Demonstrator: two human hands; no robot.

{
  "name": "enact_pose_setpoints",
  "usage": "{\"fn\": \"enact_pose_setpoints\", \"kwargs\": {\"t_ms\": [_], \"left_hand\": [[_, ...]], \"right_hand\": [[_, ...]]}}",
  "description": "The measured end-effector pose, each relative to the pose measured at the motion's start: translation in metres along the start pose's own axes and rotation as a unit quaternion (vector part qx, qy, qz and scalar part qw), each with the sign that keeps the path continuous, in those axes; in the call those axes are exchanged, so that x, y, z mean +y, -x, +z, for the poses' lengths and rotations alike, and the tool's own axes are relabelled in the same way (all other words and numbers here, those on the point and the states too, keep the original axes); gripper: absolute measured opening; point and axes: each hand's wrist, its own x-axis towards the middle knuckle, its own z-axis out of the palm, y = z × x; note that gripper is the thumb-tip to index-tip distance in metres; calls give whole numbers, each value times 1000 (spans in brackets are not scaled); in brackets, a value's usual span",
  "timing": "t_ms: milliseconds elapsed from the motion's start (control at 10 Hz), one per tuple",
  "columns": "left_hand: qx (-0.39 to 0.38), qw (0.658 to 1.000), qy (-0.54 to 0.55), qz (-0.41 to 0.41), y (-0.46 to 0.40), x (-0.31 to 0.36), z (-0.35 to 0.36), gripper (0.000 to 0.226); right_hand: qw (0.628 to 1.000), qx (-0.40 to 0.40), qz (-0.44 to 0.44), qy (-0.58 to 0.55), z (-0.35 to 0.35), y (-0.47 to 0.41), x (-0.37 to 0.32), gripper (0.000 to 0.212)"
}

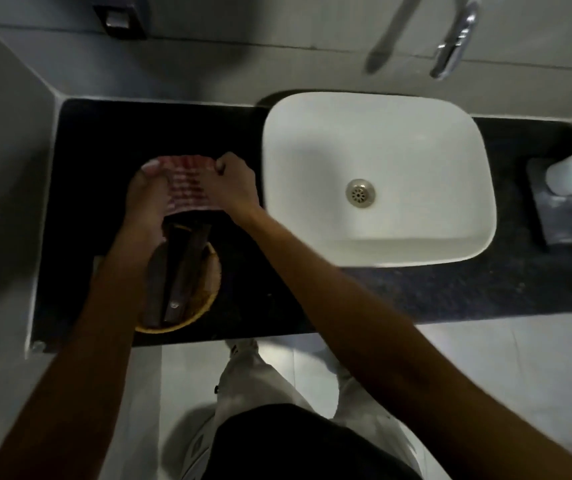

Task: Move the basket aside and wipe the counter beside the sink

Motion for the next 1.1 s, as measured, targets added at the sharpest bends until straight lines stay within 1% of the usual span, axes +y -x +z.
{"fn": "enact_pose_setpoints", "kwargs": {"t_ms": [100, 200, 300, 400, 500, 600, 700, 800, 900, 1000, 1100], "left_hand": [[-18, 998, 56, 8, 57, 5, 38, 42], [-55, 994, 78, 53, 145, 15, 133, 34], [-145, 982, 99, 65, 205, 19, 227, 29], [-223, 969, 91, 51, 270, 4, 365, 31], [-251, 965, 65, 32, 298, -13, 462, 31], [-240, 970, -22, -30, 319, -34, 584, 32], [-229, 969, -62, -75, 325, -37, 645, 34], [-235, 958, -142, -84, 330, -37, 707, 34], [-246, 952, -167, -74, 326, -39, 731, 34], [-219, 956, -194, -7, 323, -40, 742, 26], [-148, 960, -217, 98, 329, -38, 734, 28]], "right_hand": [[998, 18, -17, -58, -64, 32, 15, 23], [991, 22, -32, -131, -192, 71, 55, 19], [991, 18, -37, -124, -291, 92, 97, 19], [987, 68, 12, -143, -431, 104, 172, 13], [984, 107, 56, -129, -532, 96, 226, 6], [981, 130, 115, -81, -642, 80, 289, 20], [978, 151, 139, -42, -687, 66, 319, 28], [970, 164, 177, -15, -726, 44, 354, 32], [968, 159, 191, -12, -742, 31, 369, 33], [958, 193, 207, 48, -746, 29, 375, 43], [959, 229, 127, 108, -737, 38, 370, 51]]}}
